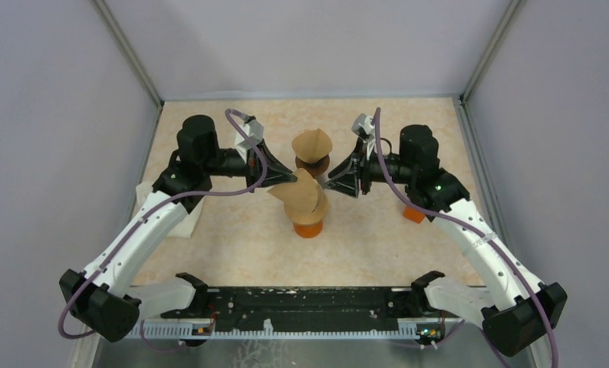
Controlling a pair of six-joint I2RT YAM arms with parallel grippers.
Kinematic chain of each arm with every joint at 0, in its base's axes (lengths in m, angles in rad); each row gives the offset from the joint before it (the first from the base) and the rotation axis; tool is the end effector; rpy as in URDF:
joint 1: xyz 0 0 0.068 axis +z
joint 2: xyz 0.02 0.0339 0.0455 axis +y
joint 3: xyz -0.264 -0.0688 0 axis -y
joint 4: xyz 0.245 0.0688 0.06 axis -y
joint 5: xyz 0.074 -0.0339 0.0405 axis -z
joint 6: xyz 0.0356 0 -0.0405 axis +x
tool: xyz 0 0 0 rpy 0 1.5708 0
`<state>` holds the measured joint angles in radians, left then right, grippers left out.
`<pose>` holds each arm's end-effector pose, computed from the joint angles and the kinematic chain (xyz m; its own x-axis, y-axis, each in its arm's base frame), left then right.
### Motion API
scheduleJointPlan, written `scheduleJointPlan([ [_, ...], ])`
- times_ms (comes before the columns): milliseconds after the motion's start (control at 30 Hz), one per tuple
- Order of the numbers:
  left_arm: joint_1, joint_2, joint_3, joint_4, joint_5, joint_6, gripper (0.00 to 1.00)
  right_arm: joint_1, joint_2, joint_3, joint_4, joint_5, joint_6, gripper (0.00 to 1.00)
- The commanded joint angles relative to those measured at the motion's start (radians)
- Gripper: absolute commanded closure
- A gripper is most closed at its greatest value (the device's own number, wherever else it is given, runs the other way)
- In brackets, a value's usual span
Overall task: Place the coffee filter in the dripper
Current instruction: Place the coffee filter in the coffee dripper.
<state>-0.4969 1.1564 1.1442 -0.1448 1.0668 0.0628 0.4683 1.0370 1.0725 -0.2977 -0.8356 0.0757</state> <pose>0.2045 -0.1463 0.3979 -0.0750 0.0752 -0.9943 0.9972 0.0075 -0.0747 0.1870 0.1242 0.3841 -0.3019 -0.0959 -0.9485 -0.9218 0.2832 0.2647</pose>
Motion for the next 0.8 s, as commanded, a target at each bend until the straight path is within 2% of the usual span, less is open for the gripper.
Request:
scheduleJointPlan([
  [0, 0.009, -0.031, -0.03, 0.109, 0.013, -0.061, 1.0, 0.001, -0.006, -0.011, 0.081, -0.056, -0.001, 0.6],
  [400, 0.01, -0.037, -0.075, 0.23, 0.044, -0.158, 1.0, 0.024, 0.02, -0.047, 0.157, -0.099, 0.013, 0.59],
  [767, 0.01, -0.026, -0.084, 0.256, 0.055, -0.184, 1.0, 0.079, 0.061, -0.031, 0.2, -0.097, 0.024, 0.59],
])
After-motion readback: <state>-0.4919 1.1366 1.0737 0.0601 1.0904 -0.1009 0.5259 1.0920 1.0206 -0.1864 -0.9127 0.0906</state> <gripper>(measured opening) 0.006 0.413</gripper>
